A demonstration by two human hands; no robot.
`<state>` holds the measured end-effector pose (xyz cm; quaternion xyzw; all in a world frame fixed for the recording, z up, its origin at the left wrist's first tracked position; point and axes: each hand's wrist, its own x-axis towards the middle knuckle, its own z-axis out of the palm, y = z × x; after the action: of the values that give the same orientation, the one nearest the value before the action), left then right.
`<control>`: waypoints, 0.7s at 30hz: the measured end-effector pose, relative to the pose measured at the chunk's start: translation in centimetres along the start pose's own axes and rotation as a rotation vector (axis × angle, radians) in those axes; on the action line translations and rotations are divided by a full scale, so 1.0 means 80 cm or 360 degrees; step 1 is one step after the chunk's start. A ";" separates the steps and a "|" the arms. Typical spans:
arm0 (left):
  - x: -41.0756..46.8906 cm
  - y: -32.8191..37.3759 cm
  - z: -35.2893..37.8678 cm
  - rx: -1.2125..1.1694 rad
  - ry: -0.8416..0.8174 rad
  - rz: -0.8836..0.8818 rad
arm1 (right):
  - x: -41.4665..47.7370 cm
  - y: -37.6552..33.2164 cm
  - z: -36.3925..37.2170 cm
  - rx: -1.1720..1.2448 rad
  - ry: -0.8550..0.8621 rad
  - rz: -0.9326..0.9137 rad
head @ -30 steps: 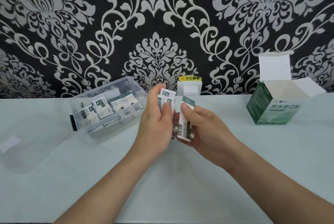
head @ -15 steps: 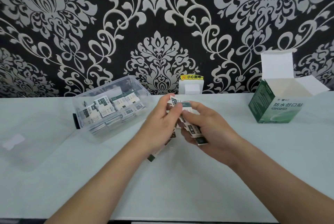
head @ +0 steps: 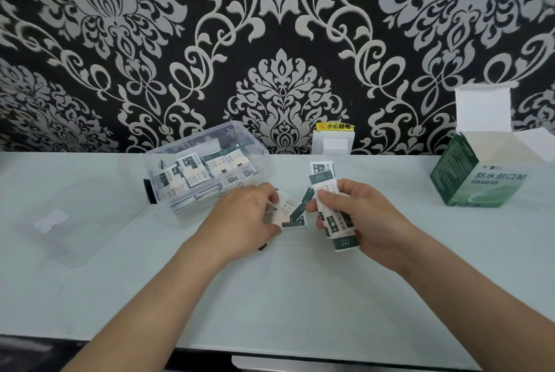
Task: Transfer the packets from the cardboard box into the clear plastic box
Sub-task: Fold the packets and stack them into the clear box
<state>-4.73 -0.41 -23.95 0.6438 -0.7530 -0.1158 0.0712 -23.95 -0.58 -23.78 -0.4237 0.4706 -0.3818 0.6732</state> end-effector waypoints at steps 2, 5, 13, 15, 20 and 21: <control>0.002 -0.003 -0.002 -0.0092 -0.0091 -0.0050 | 0.001 0.000 0.000 -0.0019 -0.0006 -0.0008; 0.003 -0.013 -0.005 -0.0296 -0.0232 -0.0058 | 0.004 0.003 -0.001 0.0003 0.0013 -0.0005; -0.012 -0.031 -0.053 -0.1219 -0.0459 0.0147 | 0.009 0.009 0.003 0.0245 0.0104 0.0127; -0.018 -0.014 -0.057 -0.1657 -0.0344 0.0064 | 0.007 0.007 0.008 0.0376 0.0138 0.0175; -0.028 0.064 -0.015 -0.1716 -0.0236 -0.0035 | -0.003 0.004 0.027 0.0394 -0.0129 0.0072; -0.028 0.073 -0.006 -0.1558 -0.0208 -0.0008 | -0.007 0.003 0.031 0.0338 -0.0114 0.0022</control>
<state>-9.79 2.63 -21.86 0.5279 -0.6116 -0.4964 0.3177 -21.73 0.49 -23.32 -0.3601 0.4061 -0.4096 0.7332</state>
